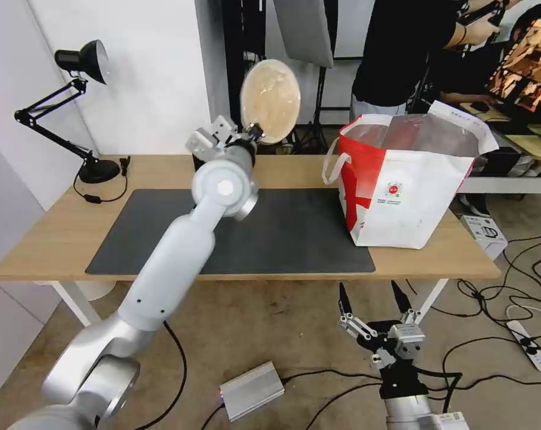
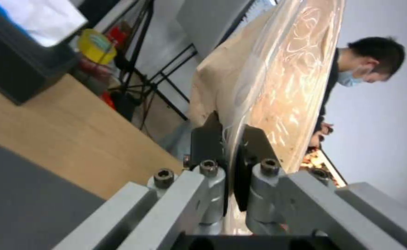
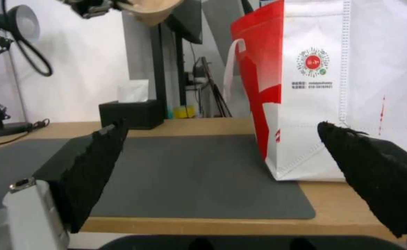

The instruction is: Pick up the trash from the table and place it into the takeout bag.

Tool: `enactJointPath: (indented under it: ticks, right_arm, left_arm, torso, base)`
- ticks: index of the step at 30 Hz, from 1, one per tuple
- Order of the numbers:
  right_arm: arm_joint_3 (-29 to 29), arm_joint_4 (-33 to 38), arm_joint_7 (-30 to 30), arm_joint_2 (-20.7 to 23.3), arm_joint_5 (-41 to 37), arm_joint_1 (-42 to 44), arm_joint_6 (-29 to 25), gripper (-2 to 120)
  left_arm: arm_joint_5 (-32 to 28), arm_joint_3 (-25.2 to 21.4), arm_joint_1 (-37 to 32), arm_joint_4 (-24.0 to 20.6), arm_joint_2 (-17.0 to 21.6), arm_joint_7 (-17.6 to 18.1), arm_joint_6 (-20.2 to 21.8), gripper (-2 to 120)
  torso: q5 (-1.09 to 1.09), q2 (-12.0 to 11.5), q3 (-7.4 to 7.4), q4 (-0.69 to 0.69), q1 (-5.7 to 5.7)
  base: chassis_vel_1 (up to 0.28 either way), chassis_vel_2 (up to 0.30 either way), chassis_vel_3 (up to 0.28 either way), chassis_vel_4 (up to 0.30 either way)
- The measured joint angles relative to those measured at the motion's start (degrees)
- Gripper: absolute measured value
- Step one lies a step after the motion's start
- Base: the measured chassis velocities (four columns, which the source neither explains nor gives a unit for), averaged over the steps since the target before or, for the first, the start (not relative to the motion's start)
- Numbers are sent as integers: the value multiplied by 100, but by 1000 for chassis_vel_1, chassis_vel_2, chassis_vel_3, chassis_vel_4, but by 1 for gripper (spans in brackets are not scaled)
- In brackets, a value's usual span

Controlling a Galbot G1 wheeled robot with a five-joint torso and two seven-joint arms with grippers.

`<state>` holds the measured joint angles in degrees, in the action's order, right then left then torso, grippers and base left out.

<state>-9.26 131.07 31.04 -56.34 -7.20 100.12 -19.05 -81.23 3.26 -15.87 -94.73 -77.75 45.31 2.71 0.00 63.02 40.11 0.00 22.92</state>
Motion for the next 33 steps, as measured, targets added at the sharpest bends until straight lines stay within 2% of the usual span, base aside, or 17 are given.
enactJointPath:
  ticks: [10, 22, 26, 33]
  right_arm:
    - [0, 0, 0, 0, 0, 0, 0, 100]
    - [0, 0, 0, 0, 0, 0, 0, 100]
    - [0, 0, 0, 0, 0, 0, 0, 100]
    - [0, 0, 0, 0, 0, 0, 0, 100]
  left_arm:
    - [47, 462, 478, 508, -303, -195, -161, 1]
    - [49, 845, 801, 896, -546, -403, -220, 1]
    - [131, 954, 996, 1281, -836, -525, -241, 1]
    - [152, 1106, 1385, 1754, -1091, -633, -257, 1]
  torso:
    - [0, 0, 0, 0, 0]
    - [0, 1, -1, 1, 0]
    - [0, 1, 0, 0, 0]
    - [0, 1, 0, 0, 0]
  base:
    - [0, 0, 0, 0]
    - [0, 0, 0, 0]
    - [0, 0, 0, 0]
    - [0, 0, 0, 0]
